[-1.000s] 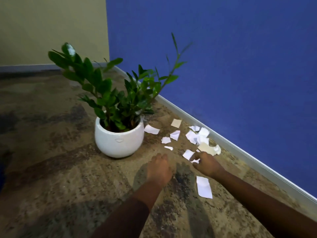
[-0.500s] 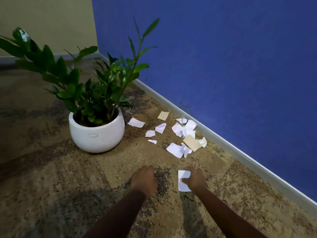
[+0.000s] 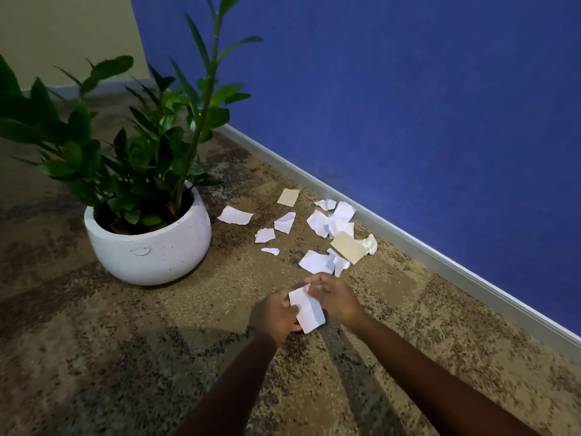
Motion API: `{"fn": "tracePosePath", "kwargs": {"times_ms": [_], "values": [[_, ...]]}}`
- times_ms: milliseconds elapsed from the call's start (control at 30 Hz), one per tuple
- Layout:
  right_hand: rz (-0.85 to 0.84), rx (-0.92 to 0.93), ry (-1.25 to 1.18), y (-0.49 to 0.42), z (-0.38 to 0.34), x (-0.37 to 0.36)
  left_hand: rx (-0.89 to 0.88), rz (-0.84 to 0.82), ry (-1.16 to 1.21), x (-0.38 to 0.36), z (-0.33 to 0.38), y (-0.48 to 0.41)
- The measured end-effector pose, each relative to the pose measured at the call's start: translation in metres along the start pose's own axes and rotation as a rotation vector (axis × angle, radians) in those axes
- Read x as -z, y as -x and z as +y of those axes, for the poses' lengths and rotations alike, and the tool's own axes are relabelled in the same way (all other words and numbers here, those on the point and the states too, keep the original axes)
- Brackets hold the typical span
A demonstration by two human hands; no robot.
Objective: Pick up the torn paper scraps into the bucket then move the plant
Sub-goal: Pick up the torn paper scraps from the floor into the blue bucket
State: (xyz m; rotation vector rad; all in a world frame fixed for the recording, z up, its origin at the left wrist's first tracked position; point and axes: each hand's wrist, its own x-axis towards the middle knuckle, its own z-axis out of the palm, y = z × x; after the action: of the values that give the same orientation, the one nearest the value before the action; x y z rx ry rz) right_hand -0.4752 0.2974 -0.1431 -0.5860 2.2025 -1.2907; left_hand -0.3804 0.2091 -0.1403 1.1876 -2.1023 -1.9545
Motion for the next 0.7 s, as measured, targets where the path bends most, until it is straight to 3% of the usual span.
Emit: {"fn": "tracePosePath", "kwargs": {"times_ms": [100,200,367,600,700], "values": [[0.215,0.077,0.453,-0.025,0.006,0.012,-0.016,0.054,0.0,0.004,-0.004,-0.009],[0.308,-0.057,0.732,-0.047,0.007,0.022,-0.019,0.102,0.029,0.013,-0.011,-0.017],[0.167,-0.249,0.746,-0.068,0.009,0.02,0.038,0.141,0.187,0.029,-0.021,-0.027],[0.167,-0.035,0.598,-0.046,0.004,-0.008,0.055,0.172,0.259,0.028,-0.015,-0.033],[0.101,0.024,0.421,-0.025,0.004,-0.025,0.05,0.087,0.31,0.02,-0.006,-0.027]]}}
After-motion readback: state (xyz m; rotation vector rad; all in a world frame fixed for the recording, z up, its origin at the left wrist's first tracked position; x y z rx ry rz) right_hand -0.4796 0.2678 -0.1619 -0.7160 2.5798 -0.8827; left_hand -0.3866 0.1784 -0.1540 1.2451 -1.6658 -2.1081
